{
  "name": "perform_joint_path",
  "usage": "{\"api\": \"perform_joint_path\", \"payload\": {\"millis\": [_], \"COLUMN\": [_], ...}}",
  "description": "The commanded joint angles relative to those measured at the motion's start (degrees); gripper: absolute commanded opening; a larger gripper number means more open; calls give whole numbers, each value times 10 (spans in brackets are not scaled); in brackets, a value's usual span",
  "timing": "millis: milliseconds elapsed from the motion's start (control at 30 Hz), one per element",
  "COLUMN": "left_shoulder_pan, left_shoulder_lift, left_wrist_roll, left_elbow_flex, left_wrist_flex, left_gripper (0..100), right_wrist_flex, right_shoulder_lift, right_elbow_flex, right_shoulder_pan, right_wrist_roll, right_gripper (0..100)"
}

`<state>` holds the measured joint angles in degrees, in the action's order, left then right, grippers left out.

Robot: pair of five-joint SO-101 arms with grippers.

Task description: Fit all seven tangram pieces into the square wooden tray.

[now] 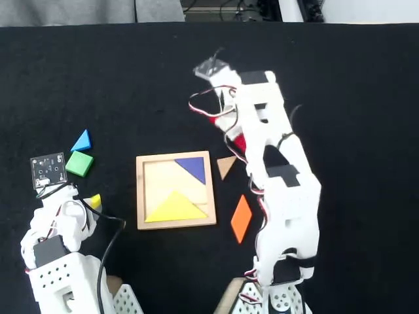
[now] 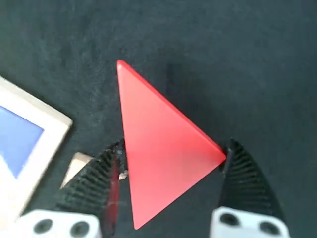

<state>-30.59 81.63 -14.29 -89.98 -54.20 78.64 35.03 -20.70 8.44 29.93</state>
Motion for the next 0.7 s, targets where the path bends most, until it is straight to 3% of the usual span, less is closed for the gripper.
{"api": "perform_joint_path", "payload": {"millis": [0,267,367,667], "left_shoulder_pan": [7,7,7,7], "left_shoulder_lift": [4,4,4,4], "left_wrist_roll": [-2,-2,-2,-2], "left_elbow_flex": [4,4,4,4], "left_wrist_flex": [9,9,9,9], "left_gripper": [281,281,281,281], "right_wrist_flex": [66,193,193,174], "right_shoulder_lift": [-78,-124,-153,-167], "right_elbow_flex": [-45,-55,-51,31], "right_shoulder_pan": [18,108,142,269], "right_wrist_roll": [-154,-295,-346,-452], "right_gripper": [204,173,104,124]}}
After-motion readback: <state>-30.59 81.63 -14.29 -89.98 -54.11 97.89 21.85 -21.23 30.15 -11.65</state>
